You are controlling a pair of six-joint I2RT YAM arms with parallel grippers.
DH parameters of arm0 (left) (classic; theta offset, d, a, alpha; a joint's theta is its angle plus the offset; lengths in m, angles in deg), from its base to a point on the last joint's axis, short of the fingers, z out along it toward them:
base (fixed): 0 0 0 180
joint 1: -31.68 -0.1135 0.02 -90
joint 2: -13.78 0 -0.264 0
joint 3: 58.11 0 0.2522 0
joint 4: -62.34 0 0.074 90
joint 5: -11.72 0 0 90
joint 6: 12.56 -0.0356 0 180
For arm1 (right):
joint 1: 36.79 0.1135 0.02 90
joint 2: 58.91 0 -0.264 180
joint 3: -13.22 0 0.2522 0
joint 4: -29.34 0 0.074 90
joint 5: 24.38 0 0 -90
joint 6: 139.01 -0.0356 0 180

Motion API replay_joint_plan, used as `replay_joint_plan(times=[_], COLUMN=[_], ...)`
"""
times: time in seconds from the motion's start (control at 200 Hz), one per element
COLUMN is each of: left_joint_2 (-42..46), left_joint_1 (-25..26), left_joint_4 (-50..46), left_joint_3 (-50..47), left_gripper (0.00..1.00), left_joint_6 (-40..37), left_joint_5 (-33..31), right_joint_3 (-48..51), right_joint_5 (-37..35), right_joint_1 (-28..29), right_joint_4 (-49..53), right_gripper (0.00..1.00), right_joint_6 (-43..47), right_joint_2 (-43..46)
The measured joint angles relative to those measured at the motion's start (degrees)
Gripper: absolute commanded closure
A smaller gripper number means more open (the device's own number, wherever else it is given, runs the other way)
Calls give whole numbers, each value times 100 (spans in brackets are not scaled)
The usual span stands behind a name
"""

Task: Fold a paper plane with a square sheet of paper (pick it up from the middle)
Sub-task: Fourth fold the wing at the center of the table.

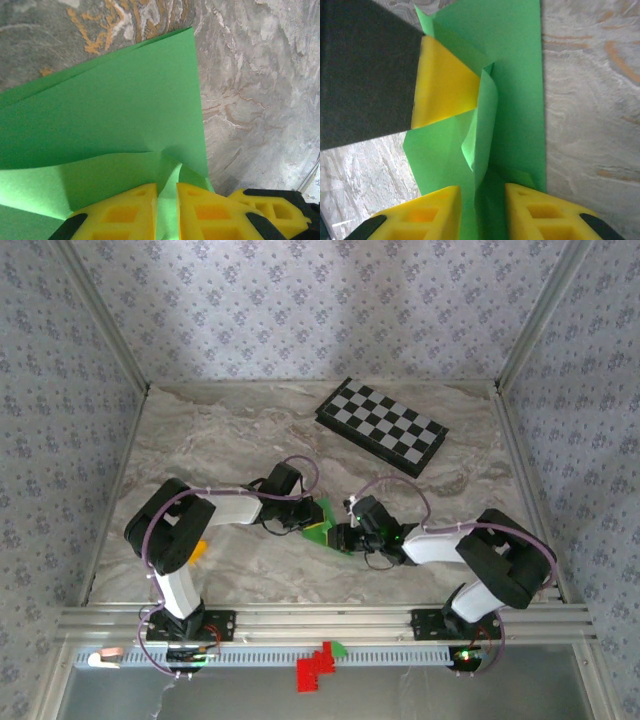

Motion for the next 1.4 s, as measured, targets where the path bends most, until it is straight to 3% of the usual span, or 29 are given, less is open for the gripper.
replay_joint_plan(times=[0.49, 0.9, 1.399], left_joint_2=[0, -4, -2], left_joint_1=[0, 0, 0], left_joint_4=[20, 39, 74], left_joint_3=[-2, -2, -57], left_gripper=[82, 82, 82], left_joint_6=[2, 0, -20], left_joint_5=[0, 0, -2], right_joint_3=[-120, -197, -26], right_joint_5=[90, 157, 343], right_joint_1=[-153, -223, -223], right_joint_4=[50, 61, -452], right_gripper=[67, 84, 89], right_joint_6=[-42, -76, -216], right_joint_2=[0, -4, -260])
